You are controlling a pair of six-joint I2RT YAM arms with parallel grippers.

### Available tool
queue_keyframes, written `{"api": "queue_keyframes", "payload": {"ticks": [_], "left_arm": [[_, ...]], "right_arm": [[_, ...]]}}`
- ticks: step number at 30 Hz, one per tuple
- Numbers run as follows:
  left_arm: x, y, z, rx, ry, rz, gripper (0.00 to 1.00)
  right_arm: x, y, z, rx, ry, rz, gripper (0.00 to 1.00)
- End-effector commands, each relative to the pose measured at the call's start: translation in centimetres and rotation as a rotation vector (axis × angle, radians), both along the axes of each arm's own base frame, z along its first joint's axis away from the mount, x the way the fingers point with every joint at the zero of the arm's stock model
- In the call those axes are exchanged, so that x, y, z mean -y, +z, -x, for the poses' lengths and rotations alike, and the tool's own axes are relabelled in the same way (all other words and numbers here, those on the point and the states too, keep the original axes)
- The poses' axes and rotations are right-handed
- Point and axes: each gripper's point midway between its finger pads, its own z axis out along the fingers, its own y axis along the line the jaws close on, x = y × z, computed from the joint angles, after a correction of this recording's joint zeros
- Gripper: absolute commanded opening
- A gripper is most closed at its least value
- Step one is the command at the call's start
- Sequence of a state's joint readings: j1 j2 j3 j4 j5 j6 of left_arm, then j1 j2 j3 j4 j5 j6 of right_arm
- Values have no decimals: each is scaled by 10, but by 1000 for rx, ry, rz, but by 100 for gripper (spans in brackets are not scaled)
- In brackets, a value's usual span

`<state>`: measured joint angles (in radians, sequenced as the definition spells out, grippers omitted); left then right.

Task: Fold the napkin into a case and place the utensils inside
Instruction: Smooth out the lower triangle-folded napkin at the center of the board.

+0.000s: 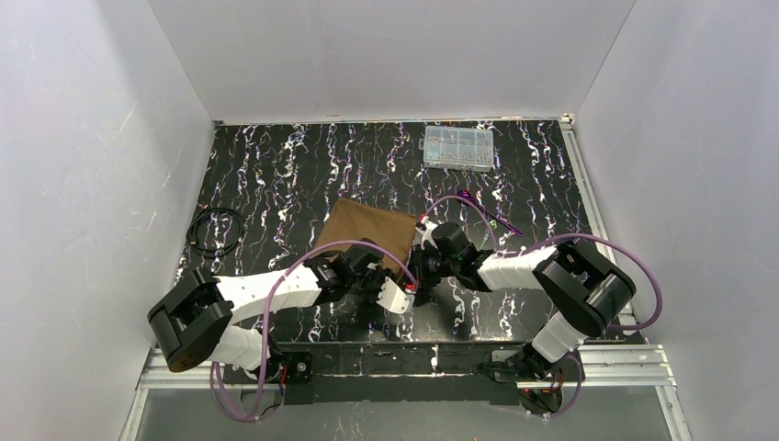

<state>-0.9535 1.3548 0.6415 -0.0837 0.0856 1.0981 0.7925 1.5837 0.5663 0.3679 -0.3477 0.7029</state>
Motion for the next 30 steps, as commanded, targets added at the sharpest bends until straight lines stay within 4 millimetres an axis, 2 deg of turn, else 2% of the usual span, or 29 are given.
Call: {"api": "queue_keyframes", "payload": {"ticks": [1, 5, 10, 15, 17, 21, 25, 27, 30], "left_arm": [[14, 11, -3, -7, 5, 34, 22], [20, 9, -2, -31, -3, 39, 22], [30, 6, -1, -50, -11, 38, 22], [22, -8, 6, -63, -41, -10, 27], [18, -16, 9, -66, -55, -33, 30], [13, -24, 12, -68, -69, -52, 40], [15, -25, 11, -71, -68, -50, 45], [17, -24, 10, -75, -63, -44, 46], [18, -24, 12, -83, -65, -37, 49]], "right_arm": [[-8, 6, 2, 9, 36, -50, 13], [-9, 8, 7, -9, 53, -76, 13], [-3, -4, 9, -64, 48, -72, 14], [16, -13, 8, -92, 32, -19, 15], [27, -11, 5, -90, 23, 8, 15], [52, 7, -11, -72, -8, 50, 21], [63, 34, -36, -5, -22, 54, 28], [60, 43, -49, 23, -38, 36, 30], [44, 51, -79, 70, -56, 0, 30]]}}
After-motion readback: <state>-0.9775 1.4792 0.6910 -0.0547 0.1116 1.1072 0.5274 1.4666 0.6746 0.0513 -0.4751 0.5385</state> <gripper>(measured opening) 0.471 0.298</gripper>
